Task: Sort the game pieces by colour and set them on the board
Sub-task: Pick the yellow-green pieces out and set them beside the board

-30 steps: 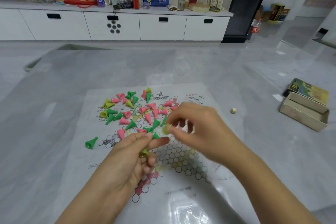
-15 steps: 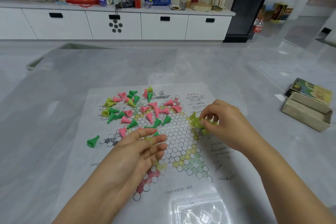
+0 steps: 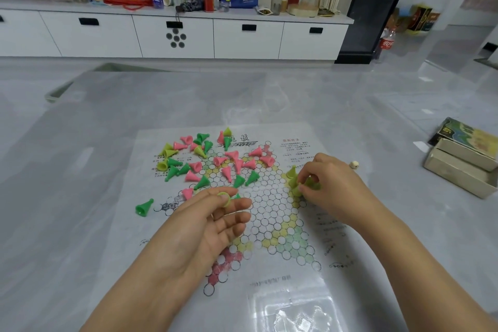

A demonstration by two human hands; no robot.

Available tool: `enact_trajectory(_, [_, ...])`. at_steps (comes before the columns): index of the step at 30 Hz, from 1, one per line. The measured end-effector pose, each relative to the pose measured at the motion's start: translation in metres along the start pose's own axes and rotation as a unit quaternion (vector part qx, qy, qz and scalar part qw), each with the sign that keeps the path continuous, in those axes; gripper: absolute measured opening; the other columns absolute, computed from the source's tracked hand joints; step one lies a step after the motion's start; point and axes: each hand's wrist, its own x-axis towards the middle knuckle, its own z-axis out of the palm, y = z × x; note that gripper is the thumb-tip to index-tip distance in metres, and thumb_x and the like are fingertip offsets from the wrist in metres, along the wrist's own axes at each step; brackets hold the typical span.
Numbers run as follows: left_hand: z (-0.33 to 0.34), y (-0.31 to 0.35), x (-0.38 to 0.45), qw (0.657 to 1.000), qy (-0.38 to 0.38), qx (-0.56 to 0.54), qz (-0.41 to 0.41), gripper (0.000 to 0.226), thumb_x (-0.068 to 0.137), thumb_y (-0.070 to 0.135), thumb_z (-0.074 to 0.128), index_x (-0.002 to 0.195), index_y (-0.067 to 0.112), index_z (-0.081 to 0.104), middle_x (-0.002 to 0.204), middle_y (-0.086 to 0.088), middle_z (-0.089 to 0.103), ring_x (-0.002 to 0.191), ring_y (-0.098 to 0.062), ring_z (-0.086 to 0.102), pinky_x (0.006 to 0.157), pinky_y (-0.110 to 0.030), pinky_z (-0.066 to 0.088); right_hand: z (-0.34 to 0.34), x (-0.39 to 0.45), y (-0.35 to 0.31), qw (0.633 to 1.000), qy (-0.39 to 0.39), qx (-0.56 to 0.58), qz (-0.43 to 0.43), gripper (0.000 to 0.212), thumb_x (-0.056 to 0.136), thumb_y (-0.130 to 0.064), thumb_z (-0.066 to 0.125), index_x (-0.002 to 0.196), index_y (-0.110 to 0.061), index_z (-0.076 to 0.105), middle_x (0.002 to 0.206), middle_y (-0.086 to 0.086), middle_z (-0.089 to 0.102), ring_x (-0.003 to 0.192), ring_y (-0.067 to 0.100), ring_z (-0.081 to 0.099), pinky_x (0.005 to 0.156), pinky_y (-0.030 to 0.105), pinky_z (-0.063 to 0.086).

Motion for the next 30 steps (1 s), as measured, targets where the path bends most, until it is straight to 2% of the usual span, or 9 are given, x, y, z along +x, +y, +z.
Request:
enact_trajectory(10, [-0.003, -0.001, 0.002, 1.000, -0.014, -0.006, -0.011, 0.016, 0.086, 0.006, 0.045, 0.094, 0.003, 0.059, 0.072, -0.015, 0.071, 0.056, -0.018, 0.065, 0.047, -0.024, 0.053, -0.001, -0.002, 0.000, 1.000, -0.010, -0.002, 0.004, 0.004, 0.083, -0.021, 0.060, 0.085, -0.021, 0.062, 0.075, -0.016, 0.039, 0.081, 0.008, 0.044, 0.062, 0.008, 0.027])
enact_trajectory(13, [-0.001, 0.003, -0.001, 0.999, -0.032, -0.006, -0.012, 0.024, 0.070, 0.012, 0.057, 0.092, 0.004, 0.060, 0.075, -0.015, 0.070, 0.057, -0.019, 0.065, 0.049, -0.025, 0.054, -0.006, -0.004, -0.002, 1.000, -0.014, 0.009, 0.004, 0.009, 0.082, -0.022, 0.062, 0.090, -0.020, 0.063, 0.080, -0.013, 0.043, 0.083, 0.010, 0.048, 0.065, 0.019, 0.038])
enact_trajectory(15, [0.000, 0.005, -0.002, 1.000, -0.030, 0.002, -0.002, 0.028, 0.063, 0.018, 0.059, 0.088, 0.004, 0.061, 0.074, -0.015, 0.070, 0.056, -0.018, 0.064, 0.049, -0.024, 0.053, -0.014, -0.006, -0.002, 1.000, -0.001, 0.024, 0.004, 0.010, 0.081, -0.023, 0.064, 0.090, -0.020, 0.063, 0.082, -0.010, 0.045, 0.077, 0.006, 0.046, 0.066, 0.022, 0.038])
enact_trajectory(17, [0.001, 0.006, -0.002, 0.999, -0.030, 0.020, 0.015, 0.013, 0.077, 0.015, 0.053, 0.079, 0.006, 0.062, 0.071, -0.013, 0.069, 0.052, -0.016, 0.061, 0.045, -0.023, 0.050, -0.024, -0.010, -0.004, 0.999, 0.021, 0.034, 0.000, 0.004, 0.081, -0.025, 0.063, 0.085, -0.024, 0.062, 0.080, -0.013, 0.045, 0.072, 0.001, 0.044, 0.062, 0.017, 0.034])
enact_trajectory(19, [0.000, 0.008, -0.004, 0.998, -0.037, 0.031, 0.028, 0.027, 0.087, 0.010, 0.044, 0.070, 0.007, 0.065, 0.069, -0.013, 0.068, 0.050, -0.014, 0.058, 0.043, -0.022, 0.048, -0.030, -0.010, -0.011, 0.998, 0.037, 0.054, -0.008, 0.007, 0.082, -0.027, 0.060, 0.076, -0.030, 0.058, 0.079, -0.014, 0.048, 0.071, -0.001, 0.046, 0.060, 0.011, 0.035])
enact_trajectory(21, [-0.001, 0.013, -0.007, 0.998, -0.038, 0.040, 0.038, 0.030, 0.088, 0.002, 0.041, 0.073, 0.007, 0.067, 0.069, -0.013, 0.068, 0.050, -0.014, 0.058, 0.044, -0.022, 0.048, -0.030, -0.003, -0.027, 0.994, 0.039, 0.094, -0.026, 0.015, 0.083, -0.026, 0.058, 0.072, -0.035, 0.055, 0.081, -0.014, 0.053, 0.071, -0.001, 0.050, 0.064, 0.006, 0.037])
enact_trajectory(25, [-0.015, 0.037, -0.008, 0.992, 0.028, 0.065, 0.109, 0.027, 0.085, -0.007, 0.040, 0.088, 0.008, 0.063, 0.067, -0.007, 0.069, 0.048, -0.011, 0.057, 0.042, -0.019, 0.046, -0.013, 0.031, -0.074, 0.991, -0.008, 0.083, -0.109, 0.009, 0.087, -0.023, 0.054, 0.087, -0.031, 0.058, 0.089, -0.018, 0.049, 0.075, -0.003, 0.051, 0.064, 0.009, 0.039])
enact_trajectory(28, [-0.031, 0.056, -0.007, 0.980, 0.107, 0.032, 0.164, 0.028, 0.083, -0.007, 0.037, 0.082, 0.010, 0.059, 0.053, 0.000, 0.064, 0.042, -0.007, 0.052, 0.038, -0.016, 0.042, 0.007, 0.068, -0.102, 0.987, -0.048, 0.045, -0.145, 0.014, 0.088, -0.015, 0.053, 0.098, -0.020, 0.060, 0.102, -0.005, 0.051, 0.087, 0.012, 0.055, 0.079, 0.026, 0.047])
enact_trajectory(30, [-0.039, 0.064, -0.008, 0.975, 0.139, -0.019, 0.170, 0.023, 0.082, -0.002, 0.038, 0.082, 0.010, 0.058, 0.049, 0.003, 0.059, 0.043, -0.008, 0.048, 0.037, -0.015, 0.040, 0.019, 0.090, -0.115, 0.987, -0.067, -0.001, -0.147, 0.016, 0.088, -0.013, 0.052, 0.101, -0.017, 0.060, 0.104, 0.004, 0.055, 0.092, 0.021, 0.055, 0.081, 0.034, 0.047])
